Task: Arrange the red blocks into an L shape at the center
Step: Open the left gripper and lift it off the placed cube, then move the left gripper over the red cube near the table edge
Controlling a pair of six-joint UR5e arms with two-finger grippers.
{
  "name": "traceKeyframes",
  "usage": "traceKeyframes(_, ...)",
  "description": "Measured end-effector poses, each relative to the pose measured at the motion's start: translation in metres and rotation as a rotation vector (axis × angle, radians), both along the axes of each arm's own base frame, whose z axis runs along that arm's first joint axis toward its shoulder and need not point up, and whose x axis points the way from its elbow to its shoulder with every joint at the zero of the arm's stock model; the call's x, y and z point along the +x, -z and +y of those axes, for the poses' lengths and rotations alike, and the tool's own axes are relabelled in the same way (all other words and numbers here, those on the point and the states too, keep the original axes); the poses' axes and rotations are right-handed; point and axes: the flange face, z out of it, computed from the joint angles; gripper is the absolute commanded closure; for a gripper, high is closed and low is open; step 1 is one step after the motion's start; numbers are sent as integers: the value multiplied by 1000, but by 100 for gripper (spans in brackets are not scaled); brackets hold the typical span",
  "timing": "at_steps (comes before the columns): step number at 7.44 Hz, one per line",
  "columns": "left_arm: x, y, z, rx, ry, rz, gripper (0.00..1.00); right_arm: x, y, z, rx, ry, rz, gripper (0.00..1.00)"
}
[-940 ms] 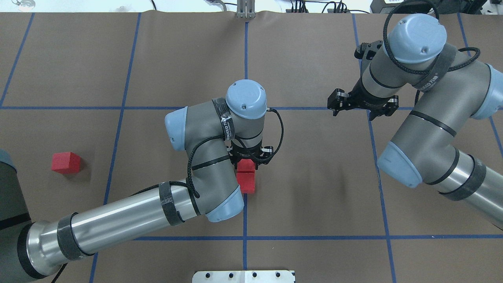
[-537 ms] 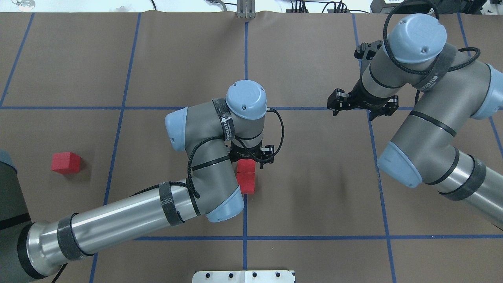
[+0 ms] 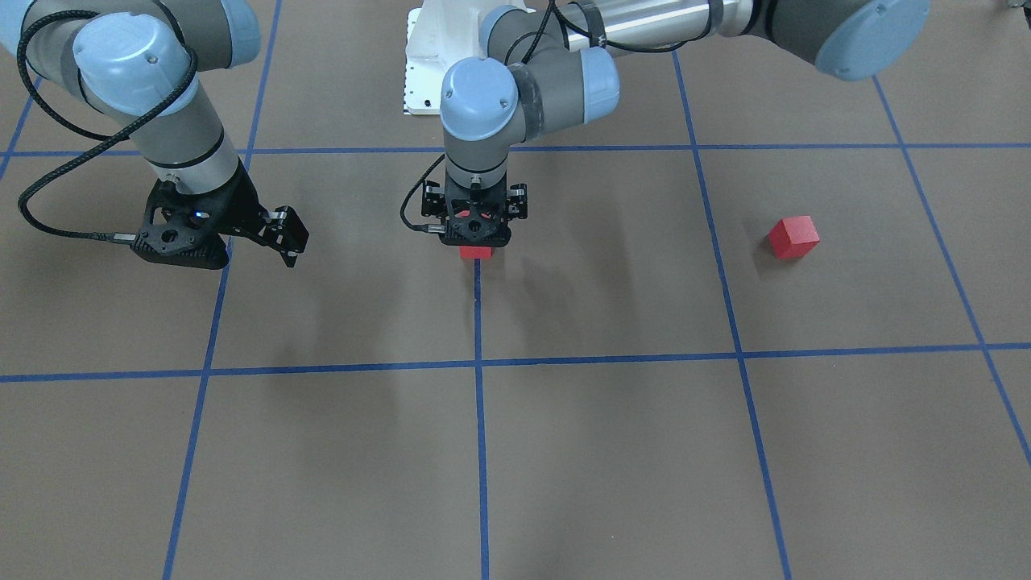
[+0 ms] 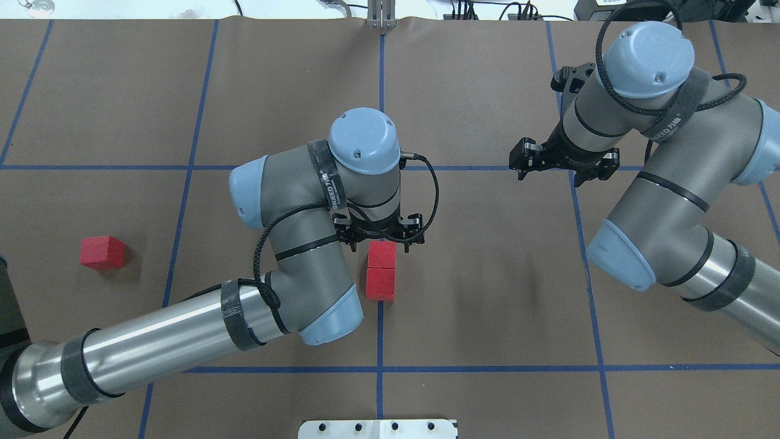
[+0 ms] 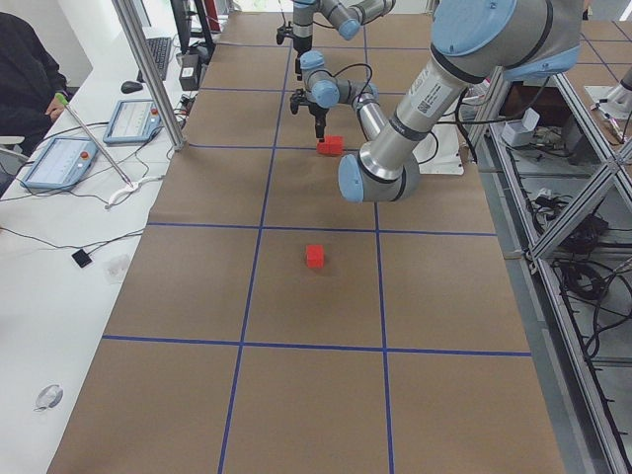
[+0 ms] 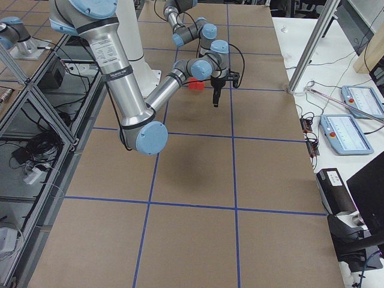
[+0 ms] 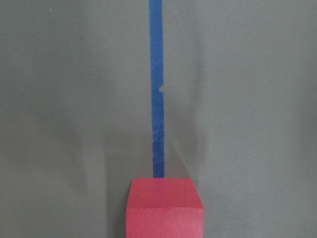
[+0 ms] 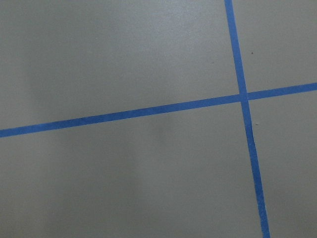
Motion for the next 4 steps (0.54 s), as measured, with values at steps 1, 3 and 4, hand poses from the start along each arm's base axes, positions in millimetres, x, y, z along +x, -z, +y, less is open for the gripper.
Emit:
traceKeyframes(1, -41, -17, 1, 16, 25, 20, 0, 1, -1, -1, 0, 0, 1, 1)
traceKeyframes(3, -134, -85, 10, 75, 37, 14, 0, 4, -3, -2, 0, 0, 4, 1)
traceKeyframes(4, -186, -132, 15, 114, 27, -15, 1, 4, -4, -2, 0, 0, 5, 1)
